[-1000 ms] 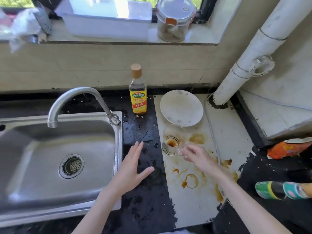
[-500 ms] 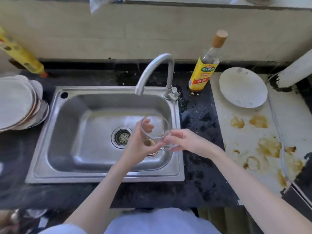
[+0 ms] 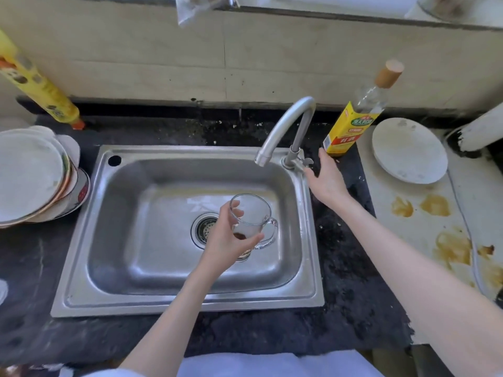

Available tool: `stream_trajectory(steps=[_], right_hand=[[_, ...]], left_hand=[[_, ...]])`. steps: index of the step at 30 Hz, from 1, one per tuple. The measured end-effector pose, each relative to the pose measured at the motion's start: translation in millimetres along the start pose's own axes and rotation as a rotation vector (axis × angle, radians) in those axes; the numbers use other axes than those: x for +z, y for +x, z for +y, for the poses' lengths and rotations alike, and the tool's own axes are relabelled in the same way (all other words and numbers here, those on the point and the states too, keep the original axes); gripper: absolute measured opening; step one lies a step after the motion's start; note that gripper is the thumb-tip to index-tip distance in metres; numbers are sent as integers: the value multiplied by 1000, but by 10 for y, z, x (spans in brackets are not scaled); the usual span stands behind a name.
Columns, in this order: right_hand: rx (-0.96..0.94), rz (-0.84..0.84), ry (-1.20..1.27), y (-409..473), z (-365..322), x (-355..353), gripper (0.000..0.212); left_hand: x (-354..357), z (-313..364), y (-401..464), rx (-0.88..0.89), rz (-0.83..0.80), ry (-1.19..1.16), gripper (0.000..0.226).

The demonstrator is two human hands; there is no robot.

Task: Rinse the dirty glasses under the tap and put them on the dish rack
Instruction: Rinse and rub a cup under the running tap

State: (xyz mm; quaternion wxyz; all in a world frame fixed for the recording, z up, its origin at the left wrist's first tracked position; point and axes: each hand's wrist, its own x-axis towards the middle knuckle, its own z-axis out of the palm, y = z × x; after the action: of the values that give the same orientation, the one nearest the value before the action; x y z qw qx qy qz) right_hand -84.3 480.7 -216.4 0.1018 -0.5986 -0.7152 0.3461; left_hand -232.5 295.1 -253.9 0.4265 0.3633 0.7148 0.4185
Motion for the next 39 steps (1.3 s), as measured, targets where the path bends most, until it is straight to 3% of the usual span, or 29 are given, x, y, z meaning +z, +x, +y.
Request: stream_trajectory(steps=[3, 7, 10, 12, 16, 21, 36, 39], right_hand=[[12, -87, -46, 77, -69, 65, 60], [10, 25, 83, 60, -75, 97, 43], [-56, 23, 74, -10, 30, 174, 46], [-147, -5, -48, -43, 109, 262, 49], [-328, -98, -608, 10, 185, 372, 60], [-288, -263, -879, -2, 190, 545, 62], [-196, -387, -893, -27, 221, 501, 62], [-229, -338, -825, -58, 243, 501, 57]], left_hand=[[3, 3, 110, -8, -17, 36, 74], [10, -38, 212, -24, -45, 55, 72], [18, -81, 257, -43, -49, 65, 72], [28, -104, 279, -51, -45, 66, 72], [62, -133, 347, -57, -58, 46, 74], [73, -128, 388, -49, -63, 55, 78], [37, -79, 376, -55, -60, 19, 78], [27, -89, 386, -47, -67, 20, 79]])
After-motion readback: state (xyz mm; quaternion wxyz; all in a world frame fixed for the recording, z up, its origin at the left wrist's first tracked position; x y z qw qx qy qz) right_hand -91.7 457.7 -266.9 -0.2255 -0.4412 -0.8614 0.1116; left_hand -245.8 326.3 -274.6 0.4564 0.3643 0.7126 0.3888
